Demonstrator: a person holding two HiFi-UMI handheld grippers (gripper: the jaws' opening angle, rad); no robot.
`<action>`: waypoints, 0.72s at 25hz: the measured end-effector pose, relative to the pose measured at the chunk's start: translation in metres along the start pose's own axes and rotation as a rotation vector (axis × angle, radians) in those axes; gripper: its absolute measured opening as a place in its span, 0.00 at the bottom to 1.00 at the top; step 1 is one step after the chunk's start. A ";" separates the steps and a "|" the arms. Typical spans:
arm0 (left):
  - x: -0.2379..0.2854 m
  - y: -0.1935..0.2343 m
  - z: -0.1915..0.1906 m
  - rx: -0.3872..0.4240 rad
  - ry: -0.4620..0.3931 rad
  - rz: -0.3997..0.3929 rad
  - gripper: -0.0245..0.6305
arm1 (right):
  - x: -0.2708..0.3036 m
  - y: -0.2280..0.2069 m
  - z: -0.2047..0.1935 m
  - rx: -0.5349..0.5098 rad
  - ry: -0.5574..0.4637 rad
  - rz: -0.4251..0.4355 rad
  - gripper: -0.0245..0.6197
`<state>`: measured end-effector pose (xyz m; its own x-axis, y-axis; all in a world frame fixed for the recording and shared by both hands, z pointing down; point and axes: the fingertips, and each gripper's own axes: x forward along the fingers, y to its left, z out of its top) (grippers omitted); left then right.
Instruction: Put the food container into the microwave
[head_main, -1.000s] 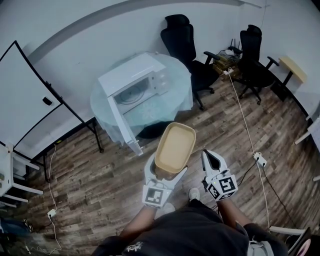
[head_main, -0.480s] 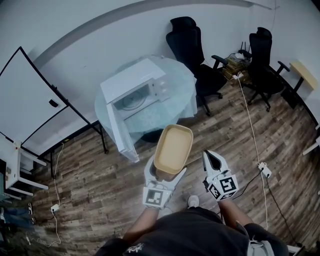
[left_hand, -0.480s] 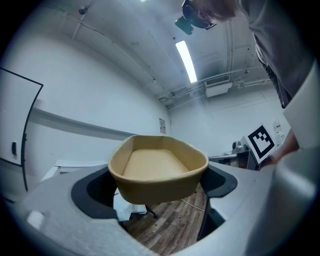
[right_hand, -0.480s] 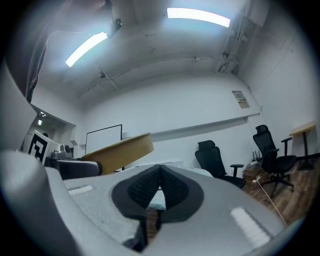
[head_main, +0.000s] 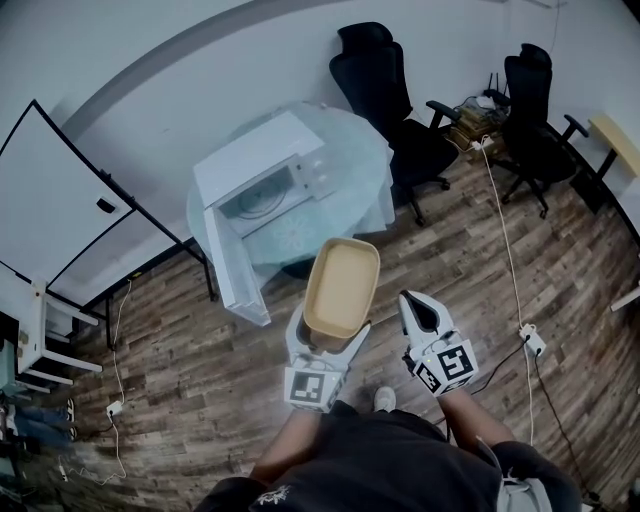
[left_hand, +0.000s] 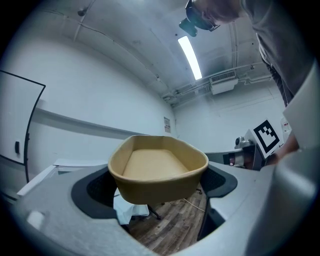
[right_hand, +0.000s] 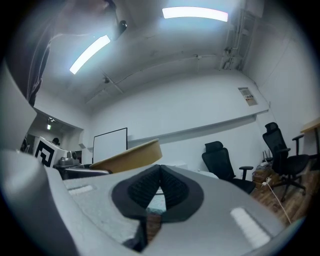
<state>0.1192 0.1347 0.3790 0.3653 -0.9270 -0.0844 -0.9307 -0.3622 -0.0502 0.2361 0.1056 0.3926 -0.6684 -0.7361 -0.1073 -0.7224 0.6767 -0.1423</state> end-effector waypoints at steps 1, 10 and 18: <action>0.003 0.003 -0.003 0.006 0.009 0.006 0.83 | 0.004 0.000 0.000 -0.002 0.002 0.009 0.04; 0.028 0.050 -0.027 -0.015 0.036 0.035 0.83 | 0.061 0.002 -0.016 -0.003 0.031 0.054 0.04; 0.053 0.119 -0.030 -0.019 0.023 0.069 0.83 | 0.140 0.009 -0.016 -0.033 0.032 0.099 0.04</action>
<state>0.0269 0.0397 0.3989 0.2997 -0.9519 -0.0636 -0.9540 -0.2986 -0.0259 0.1335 0.0092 0.3920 -0.7419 -0.6647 -0.0878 -0.6574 0.7469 -0.1001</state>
